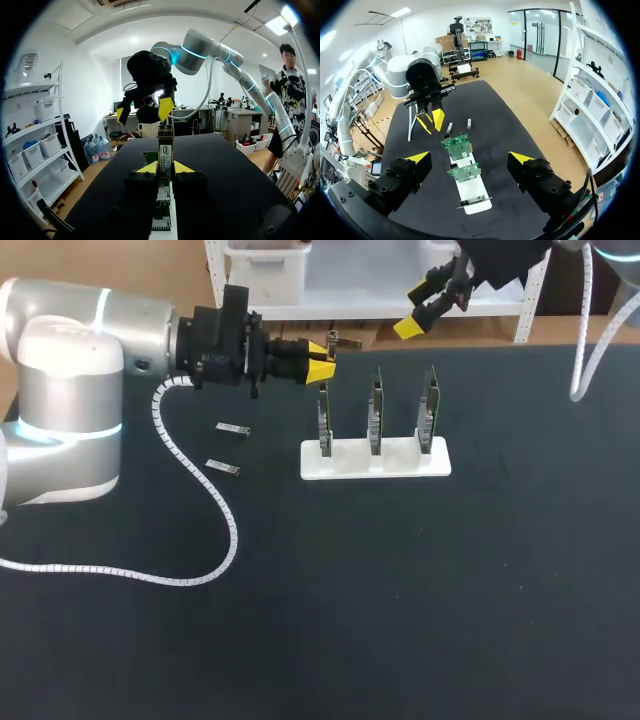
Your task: Pick up the optical module with the left hand, and insert it into the network port with the right hand.
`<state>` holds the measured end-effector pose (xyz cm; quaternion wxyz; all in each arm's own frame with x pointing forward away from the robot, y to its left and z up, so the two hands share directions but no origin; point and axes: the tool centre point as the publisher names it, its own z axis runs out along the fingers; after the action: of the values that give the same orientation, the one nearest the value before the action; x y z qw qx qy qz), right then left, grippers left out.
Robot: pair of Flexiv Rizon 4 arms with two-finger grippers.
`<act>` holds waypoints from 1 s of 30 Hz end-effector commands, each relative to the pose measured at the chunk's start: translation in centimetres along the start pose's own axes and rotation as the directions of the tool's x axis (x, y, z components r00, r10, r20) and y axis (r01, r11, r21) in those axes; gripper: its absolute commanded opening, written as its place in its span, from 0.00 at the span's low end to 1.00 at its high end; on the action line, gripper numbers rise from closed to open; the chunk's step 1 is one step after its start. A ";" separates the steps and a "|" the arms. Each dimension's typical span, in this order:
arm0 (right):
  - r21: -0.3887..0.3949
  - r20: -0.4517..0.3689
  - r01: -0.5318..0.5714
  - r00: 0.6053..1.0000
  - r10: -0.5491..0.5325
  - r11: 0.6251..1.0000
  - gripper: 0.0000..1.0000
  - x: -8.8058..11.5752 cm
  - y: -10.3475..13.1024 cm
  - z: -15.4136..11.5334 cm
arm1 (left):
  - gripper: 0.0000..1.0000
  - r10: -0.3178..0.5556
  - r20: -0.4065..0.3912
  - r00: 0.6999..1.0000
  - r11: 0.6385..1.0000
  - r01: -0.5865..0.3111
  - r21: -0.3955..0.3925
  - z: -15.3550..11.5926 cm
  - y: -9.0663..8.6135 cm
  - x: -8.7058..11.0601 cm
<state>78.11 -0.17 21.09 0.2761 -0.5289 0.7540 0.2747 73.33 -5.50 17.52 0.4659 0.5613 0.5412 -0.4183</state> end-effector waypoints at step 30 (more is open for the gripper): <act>-0.101 -0.159 0.153 0.973 -0.168 0.983 1.00 -3.3 6.0 1.2 | 0.00 -0.001 -0.001 1.000 1.000 0.001 0.002 0.0 0.1 0.0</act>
<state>74.37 3.90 22.70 0.2075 -0.6133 0.7177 0.2563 73.33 -5.50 17.52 0.4659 0.5613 0.5412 -0.4183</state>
